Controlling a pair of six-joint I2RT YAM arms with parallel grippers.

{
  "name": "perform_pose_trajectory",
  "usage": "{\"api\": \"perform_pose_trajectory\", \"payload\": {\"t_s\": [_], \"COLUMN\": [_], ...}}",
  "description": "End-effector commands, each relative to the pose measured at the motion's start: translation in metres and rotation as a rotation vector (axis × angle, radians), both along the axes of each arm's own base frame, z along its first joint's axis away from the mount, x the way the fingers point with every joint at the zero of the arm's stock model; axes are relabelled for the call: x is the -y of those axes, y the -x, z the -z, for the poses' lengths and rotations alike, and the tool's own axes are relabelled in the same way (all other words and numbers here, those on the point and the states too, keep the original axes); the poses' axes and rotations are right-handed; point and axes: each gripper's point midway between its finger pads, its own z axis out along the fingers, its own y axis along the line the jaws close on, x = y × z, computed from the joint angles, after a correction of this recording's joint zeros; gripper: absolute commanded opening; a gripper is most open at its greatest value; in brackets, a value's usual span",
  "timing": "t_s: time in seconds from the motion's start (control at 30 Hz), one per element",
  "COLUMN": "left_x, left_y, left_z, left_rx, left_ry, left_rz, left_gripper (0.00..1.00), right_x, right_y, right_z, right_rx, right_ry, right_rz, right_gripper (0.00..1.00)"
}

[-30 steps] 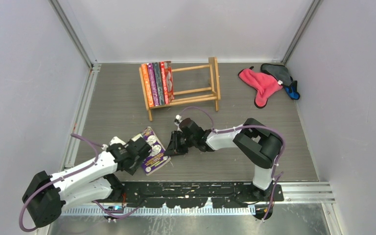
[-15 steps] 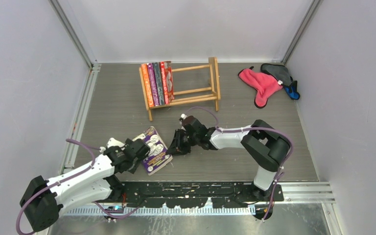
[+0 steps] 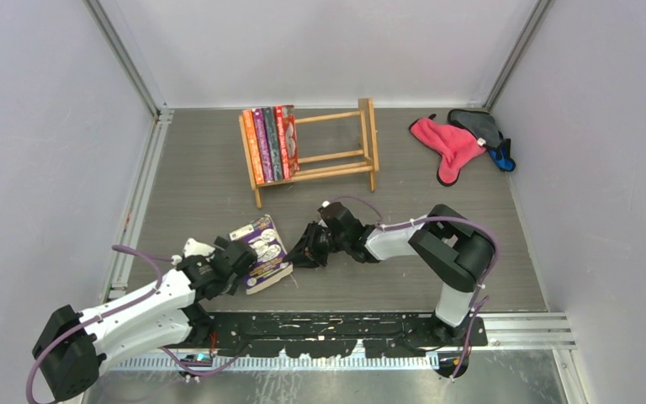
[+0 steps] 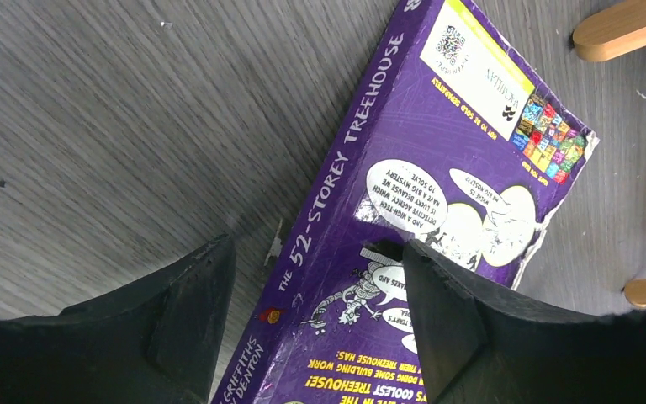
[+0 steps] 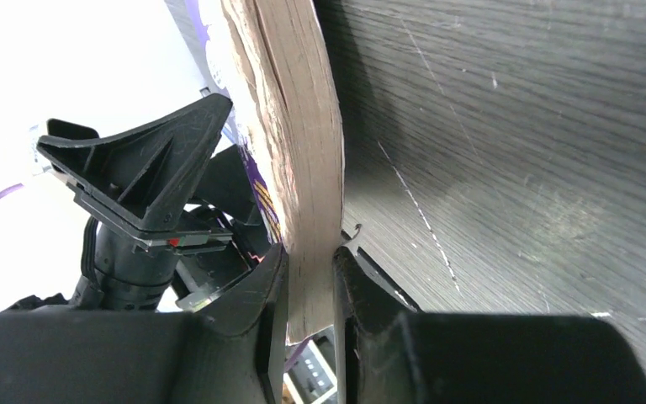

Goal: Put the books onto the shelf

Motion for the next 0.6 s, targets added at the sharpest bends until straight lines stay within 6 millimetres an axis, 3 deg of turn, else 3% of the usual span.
{"api": "perform_pose_trajectory", "payload": {"t_s": [0.0,0.3,0.5,0.57], "left_x": [0.0,0.0,-0.003,-0.002], "left_y": [-0.01,-0.016,-0.021,-0.021], "left_z": [-0.005,-0.003,-0.009,-0.011], "left_rx": [0.067,0.144,0.22,0.235], "left_ry": [0.018,0.085,0.125,0.132], "left_rz": [-0.035,-0.065,-0.078,-0.071], "left_gripper": [0.73,0.69,0.59,0.52], "right_x": [-0.017,-0.016,-0.015,-0.015], "right_y": [-0.005,-0.003,-0.001,-0.001], "right_z": [-0.033,-0.042,-0.039,-0.037], "right_rx": [-0.049,-0.082,-0.115,-0.124], "right_ry": [-0.175,-0.202,-0.213,-0.216], "right_rz": [0.027,0.027,0.03,0.032], "right_gripper": [0.01,0.01,0.01,0.01]}}
